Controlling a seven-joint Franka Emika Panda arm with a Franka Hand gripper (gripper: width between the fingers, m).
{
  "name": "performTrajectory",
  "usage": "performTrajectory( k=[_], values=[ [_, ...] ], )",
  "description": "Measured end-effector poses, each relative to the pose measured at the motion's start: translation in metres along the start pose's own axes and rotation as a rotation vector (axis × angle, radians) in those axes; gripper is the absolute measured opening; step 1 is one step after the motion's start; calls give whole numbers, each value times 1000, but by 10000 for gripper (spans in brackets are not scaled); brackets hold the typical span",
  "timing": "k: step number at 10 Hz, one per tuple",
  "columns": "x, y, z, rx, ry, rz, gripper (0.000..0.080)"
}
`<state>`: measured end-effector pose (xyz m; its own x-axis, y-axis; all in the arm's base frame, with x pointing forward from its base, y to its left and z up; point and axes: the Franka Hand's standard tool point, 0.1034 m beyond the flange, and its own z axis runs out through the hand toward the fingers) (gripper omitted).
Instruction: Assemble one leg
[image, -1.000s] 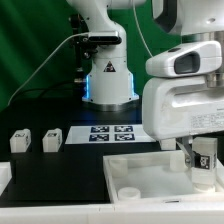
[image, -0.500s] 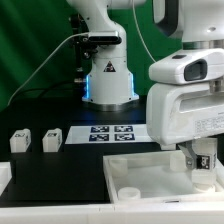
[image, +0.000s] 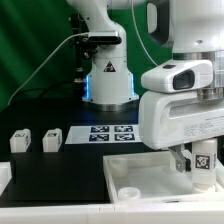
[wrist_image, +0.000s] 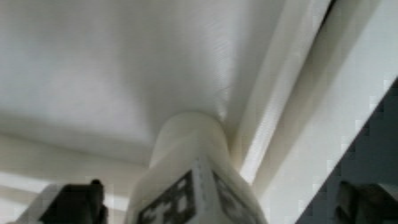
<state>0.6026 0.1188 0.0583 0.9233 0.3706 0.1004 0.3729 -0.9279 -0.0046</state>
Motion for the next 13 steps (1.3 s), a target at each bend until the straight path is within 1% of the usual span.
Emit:
performTrajectory(
  k=[1,2,3,4,9,10,11,12,13],
  values=[
    [-1,0,1,0,-2,1,625],
    [-1,0,1,0,-2,1,496],
    [-1,2,1,-1,-2,3,496],
    [-1,3,1,-2,-3,4,405],
    [-1,3,2,0,-3,49,405],
    [1,4,2,7,-6,143,405],
    [12,7,3,17,-6,256,405],
    [20,8,4,22,2,409,405],
    [21,9,5,31,-8,560,405]
  ],
)
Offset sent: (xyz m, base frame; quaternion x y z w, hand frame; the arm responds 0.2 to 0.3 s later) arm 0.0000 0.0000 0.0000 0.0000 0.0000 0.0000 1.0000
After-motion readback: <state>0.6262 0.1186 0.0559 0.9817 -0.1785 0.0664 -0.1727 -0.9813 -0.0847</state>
